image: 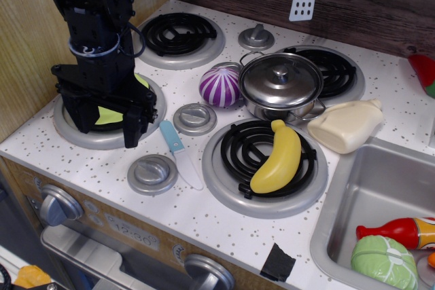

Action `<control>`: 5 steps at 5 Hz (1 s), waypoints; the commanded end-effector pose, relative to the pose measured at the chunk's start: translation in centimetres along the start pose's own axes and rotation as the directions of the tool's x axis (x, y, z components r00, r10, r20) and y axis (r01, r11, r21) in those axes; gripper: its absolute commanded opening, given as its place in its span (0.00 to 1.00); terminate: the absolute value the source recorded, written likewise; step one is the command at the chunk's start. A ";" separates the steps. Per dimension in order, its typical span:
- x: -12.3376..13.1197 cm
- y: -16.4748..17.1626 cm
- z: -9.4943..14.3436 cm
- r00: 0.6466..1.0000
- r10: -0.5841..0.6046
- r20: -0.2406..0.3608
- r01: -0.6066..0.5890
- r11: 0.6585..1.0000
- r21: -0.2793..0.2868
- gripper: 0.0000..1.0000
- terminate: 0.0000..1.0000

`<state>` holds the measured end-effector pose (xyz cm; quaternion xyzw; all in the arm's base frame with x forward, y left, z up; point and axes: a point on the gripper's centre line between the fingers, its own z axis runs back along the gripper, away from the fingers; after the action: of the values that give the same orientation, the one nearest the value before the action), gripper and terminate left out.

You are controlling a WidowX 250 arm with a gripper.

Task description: Put banana on plate

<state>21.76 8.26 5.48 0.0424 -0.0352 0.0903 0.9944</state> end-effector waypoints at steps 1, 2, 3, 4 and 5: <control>0.0 0.0 0.0 1.000 0.000 0.000 0.000 1.000 0.000 1.00 0.00; 1.3 -3.8 2.8 0.999 -0.017 0.049 0.017 1.000 0.007 1.00 0.00; 2.3 -8.6 5.3 0.994 -0.100 0.046 0.098 0.995 0.032 1.00 0.00; 3.5 -13.5 6.6 0.993 -0.107 0.038 0.106 0.994 0.028 1.00 0.00; 5.2 -18.8 6.4 0.992 -0.115 0.042 0.115 0.993 0.014 1.00 0.00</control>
<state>29.21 -10.49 7.87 0.0652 -0.0314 0.0349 0.9968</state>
